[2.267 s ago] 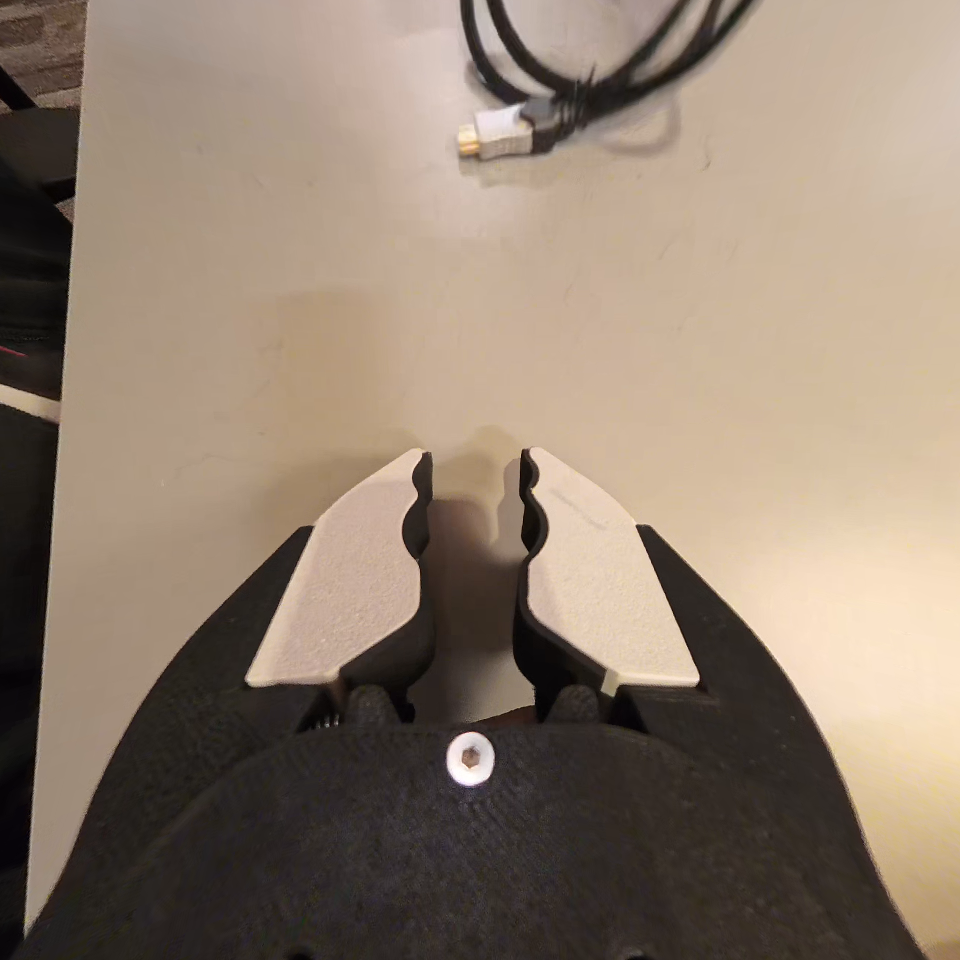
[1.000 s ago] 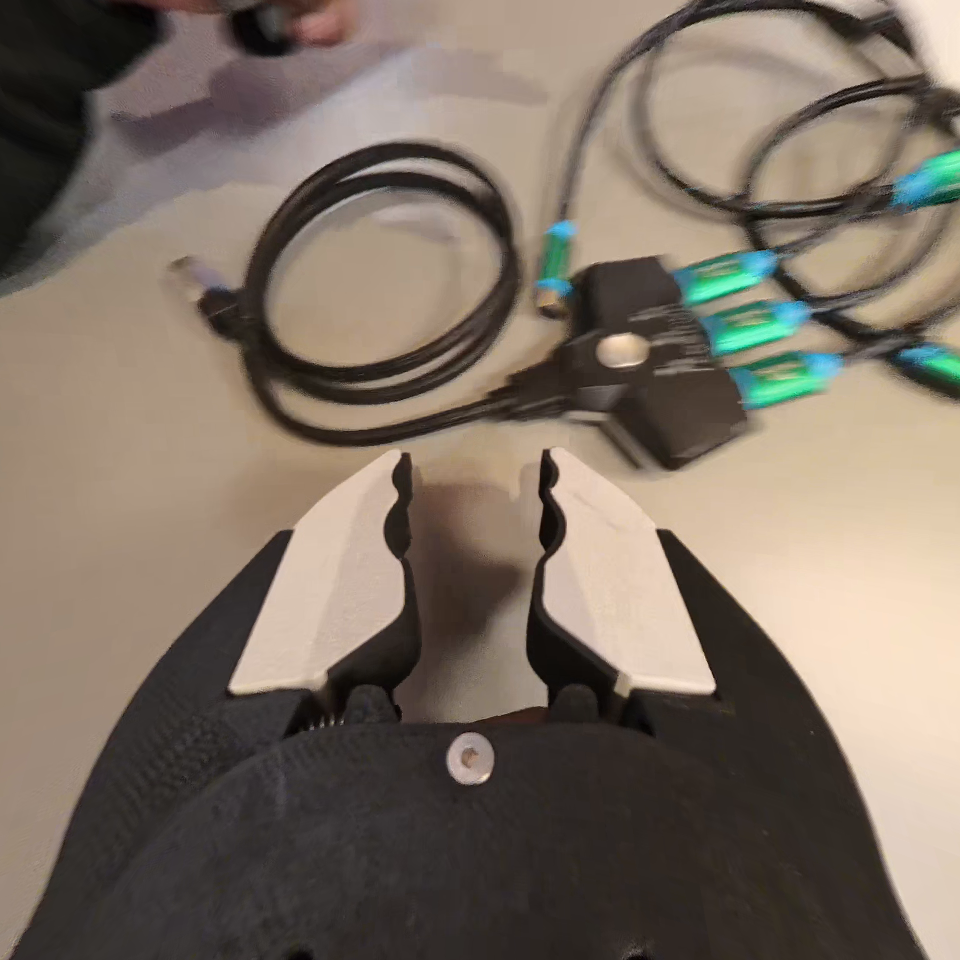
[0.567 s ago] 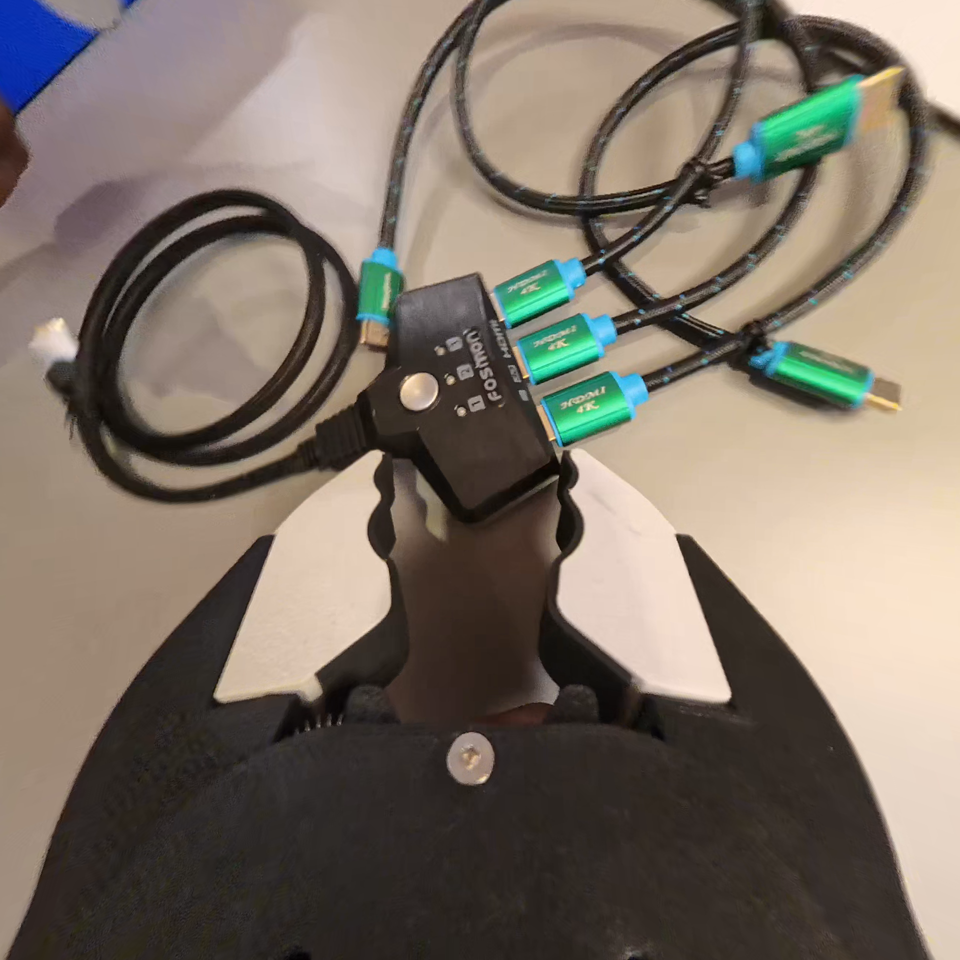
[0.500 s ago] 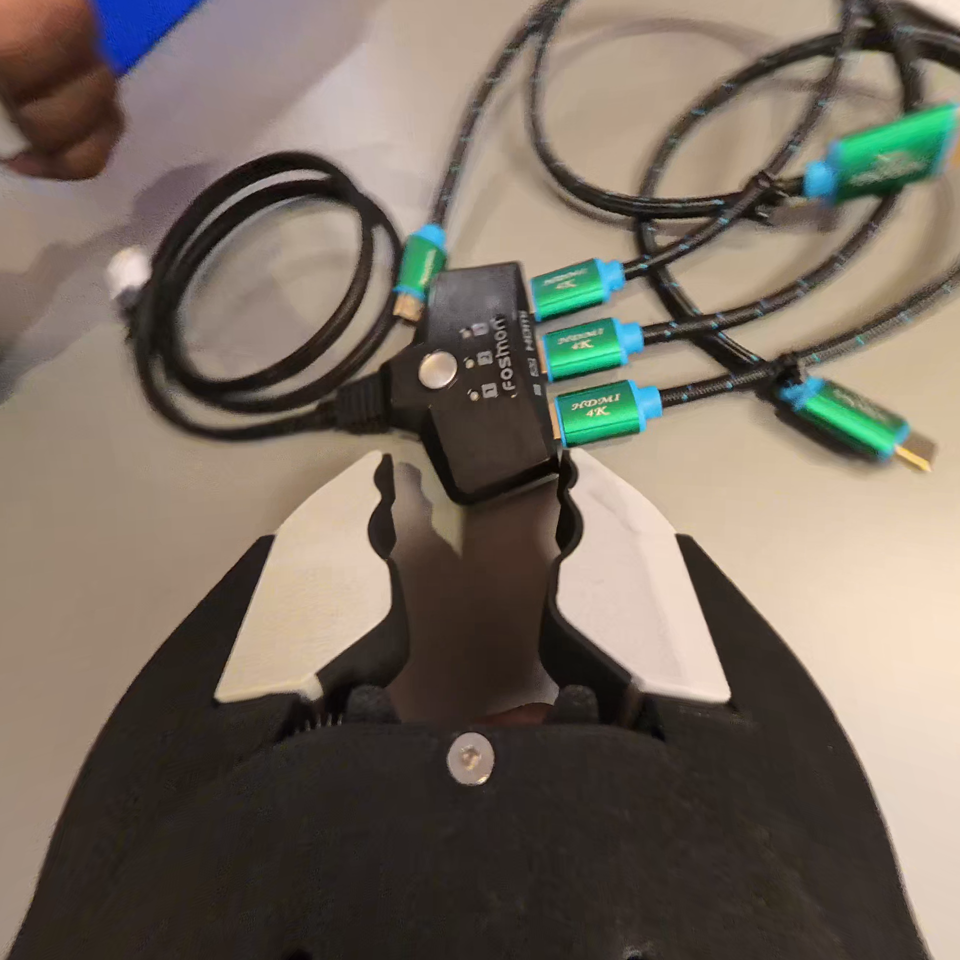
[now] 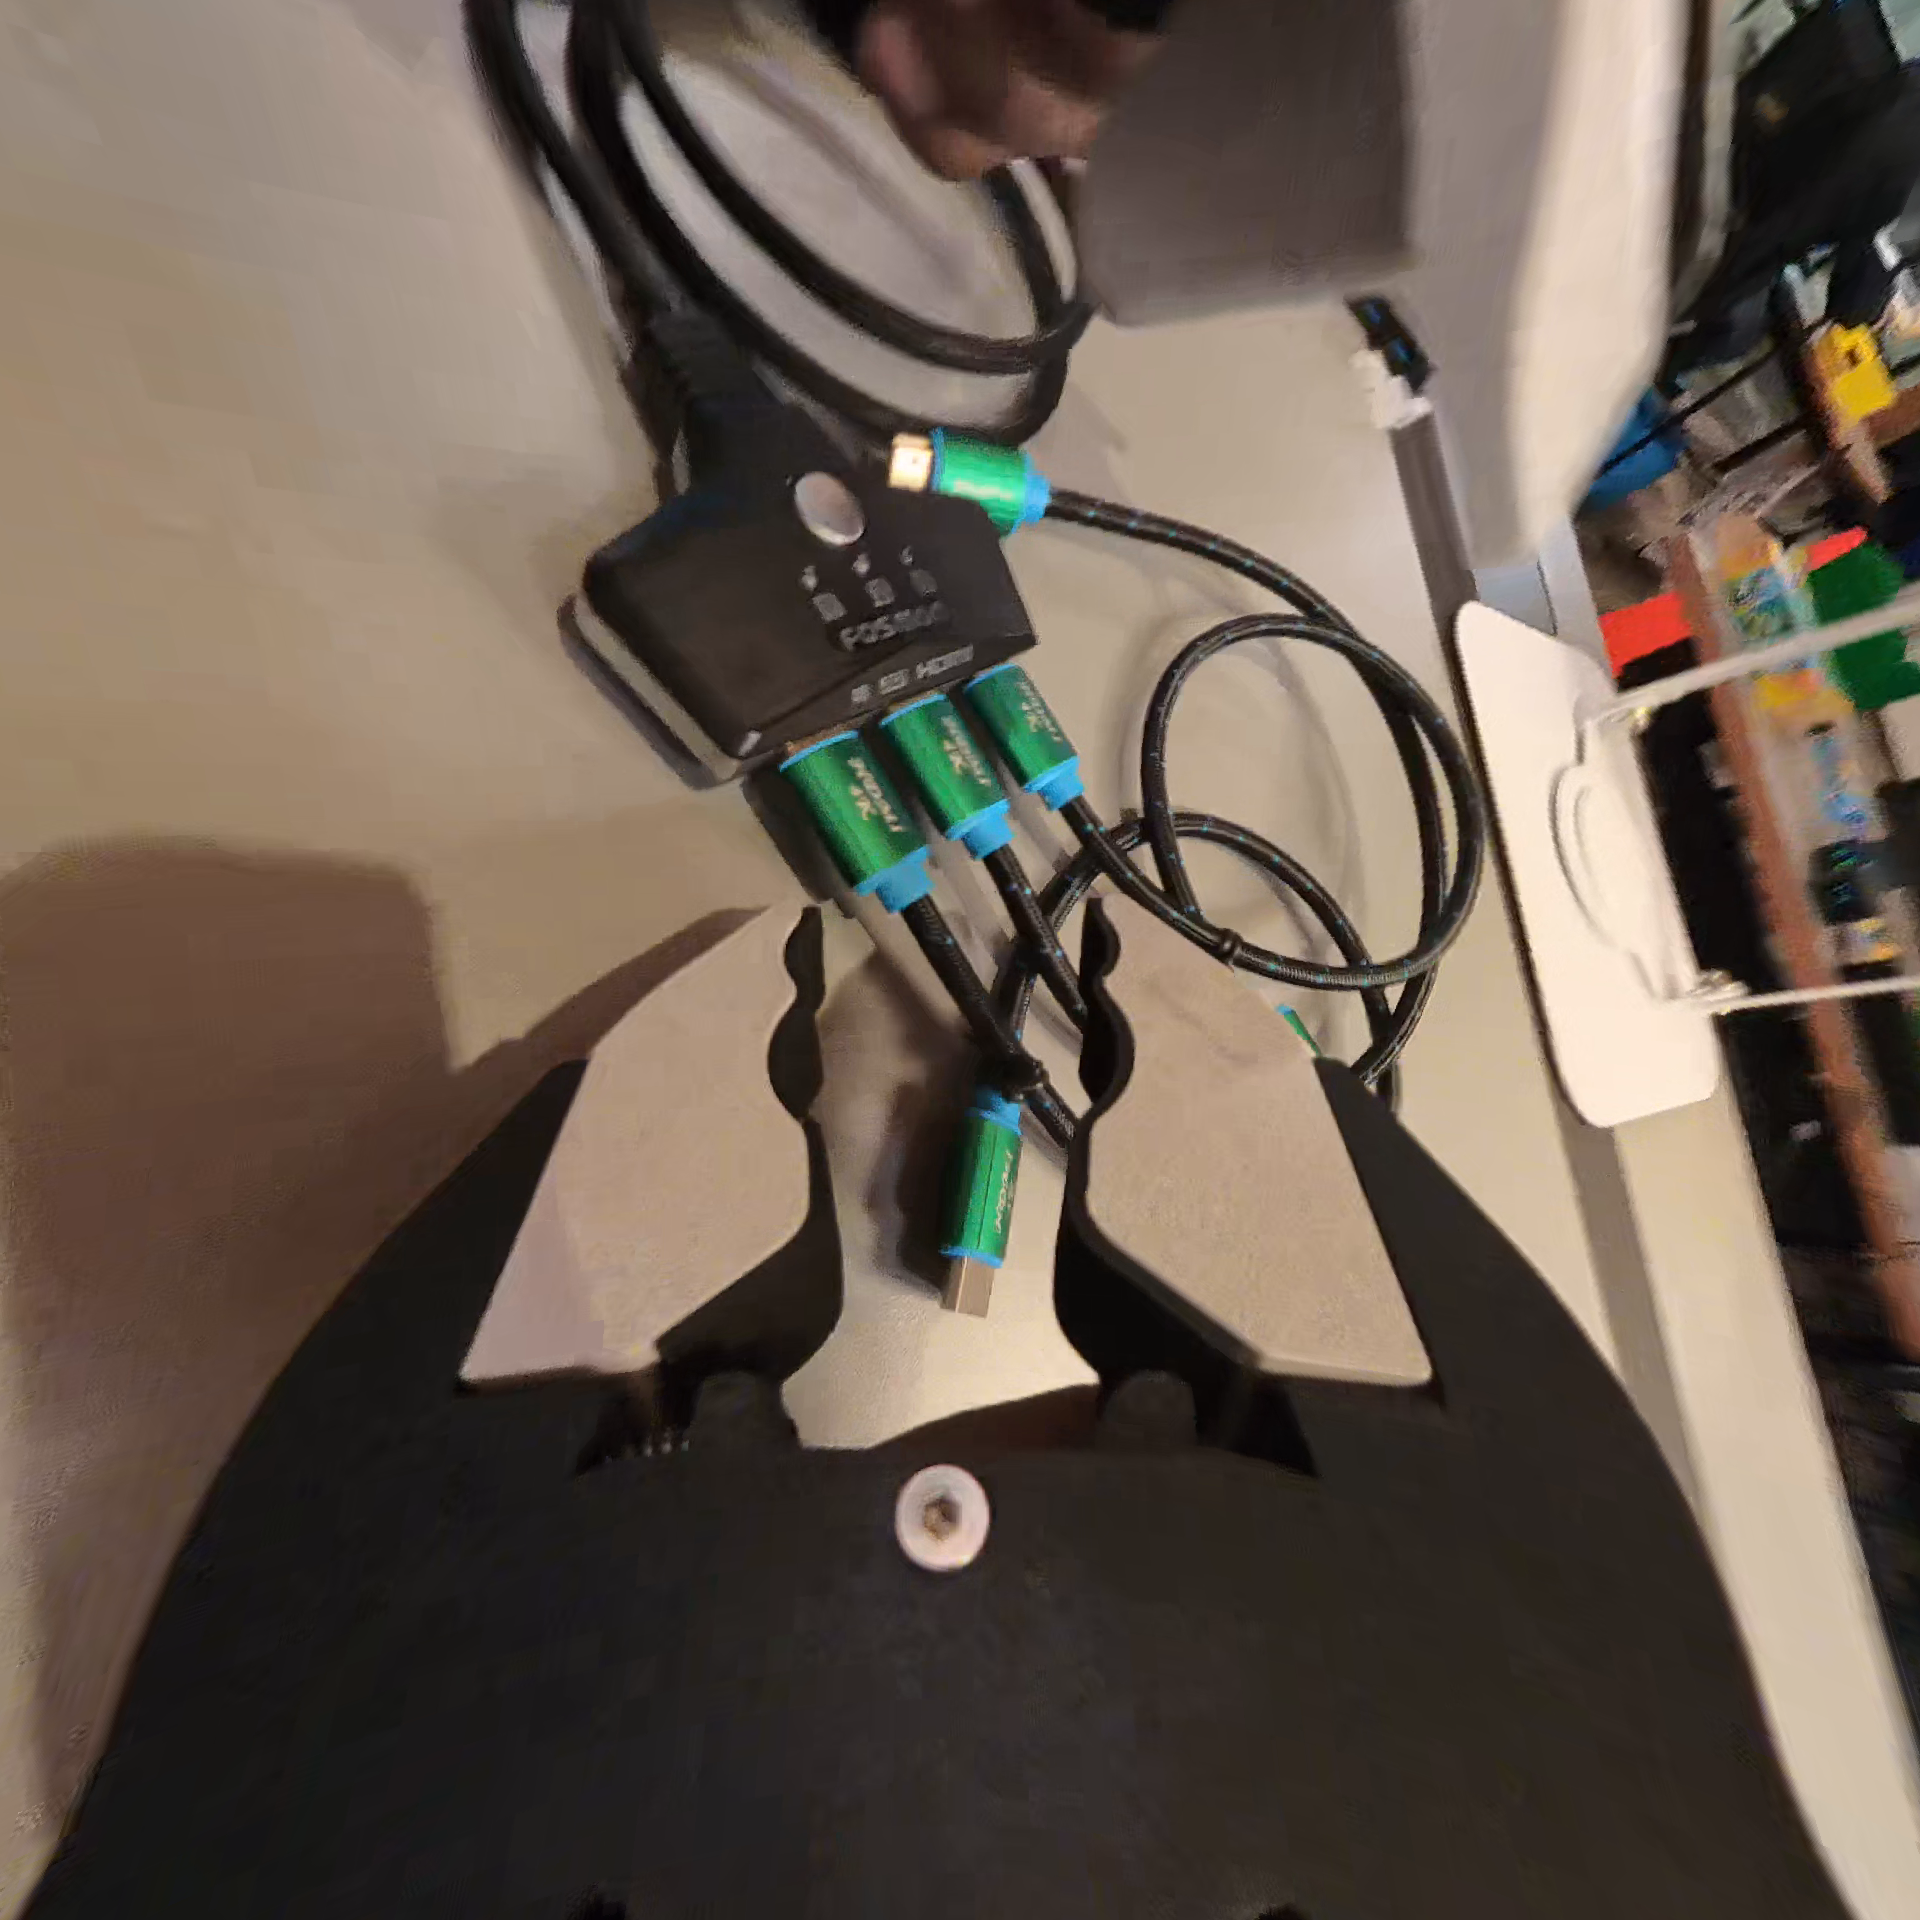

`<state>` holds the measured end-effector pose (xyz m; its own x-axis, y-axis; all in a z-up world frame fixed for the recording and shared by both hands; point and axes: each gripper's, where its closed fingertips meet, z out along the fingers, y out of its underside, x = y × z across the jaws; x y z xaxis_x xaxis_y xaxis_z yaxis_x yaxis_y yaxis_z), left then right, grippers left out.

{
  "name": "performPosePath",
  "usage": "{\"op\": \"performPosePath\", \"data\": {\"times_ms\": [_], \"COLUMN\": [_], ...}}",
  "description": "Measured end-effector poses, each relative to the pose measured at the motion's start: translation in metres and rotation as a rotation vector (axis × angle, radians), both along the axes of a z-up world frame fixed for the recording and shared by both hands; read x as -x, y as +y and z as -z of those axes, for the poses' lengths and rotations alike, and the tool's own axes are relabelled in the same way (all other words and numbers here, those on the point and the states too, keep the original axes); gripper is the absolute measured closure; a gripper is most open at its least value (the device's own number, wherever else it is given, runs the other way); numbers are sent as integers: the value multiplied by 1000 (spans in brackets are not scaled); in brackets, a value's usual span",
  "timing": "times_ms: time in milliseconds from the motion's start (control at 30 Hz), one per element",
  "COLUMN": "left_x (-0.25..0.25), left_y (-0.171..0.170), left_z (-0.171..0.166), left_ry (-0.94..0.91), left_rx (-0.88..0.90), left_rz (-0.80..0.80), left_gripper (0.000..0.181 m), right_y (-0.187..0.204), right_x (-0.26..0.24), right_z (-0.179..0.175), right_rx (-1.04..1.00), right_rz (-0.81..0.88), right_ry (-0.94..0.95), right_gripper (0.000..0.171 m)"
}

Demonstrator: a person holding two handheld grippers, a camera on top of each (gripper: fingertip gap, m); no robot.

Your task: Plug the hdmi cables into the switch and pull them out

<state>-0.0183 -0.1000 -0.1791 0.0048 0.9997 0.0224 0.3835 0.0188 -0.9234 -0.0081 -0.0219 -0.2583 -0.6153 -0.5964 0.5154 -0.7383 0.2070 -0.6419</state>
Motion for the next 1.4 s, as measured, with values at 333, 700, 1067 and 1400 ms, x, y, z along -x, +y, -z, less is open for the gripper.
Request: {"op": "performPosePath", "data": {"times_ms": [333, 700, 1067, 1400], "left_x": [2, -28, -36, -18], "left_y": [12, 23, 76, 28], "left_z": [-17, -10, 45, 65], "left_ry": [215, 176, 46, -165], "left_rx": [262, 643, 988, 1236], "left_rz": [-25, -39, 349, -2], "left_gripper": [87, 95, 95, 124], "right_y": [-19, -13, -3, -2], "right_x": [-7, 22, 46, 32], "right_z": [16, 11, -1, -15], "right_rx": [92, 11, 45, 139], "right_rz": [16, 169, 253, 286], "right_ry": [338, 219, 152, 93], "right_gripper": [154, 154, 155, 156]}}
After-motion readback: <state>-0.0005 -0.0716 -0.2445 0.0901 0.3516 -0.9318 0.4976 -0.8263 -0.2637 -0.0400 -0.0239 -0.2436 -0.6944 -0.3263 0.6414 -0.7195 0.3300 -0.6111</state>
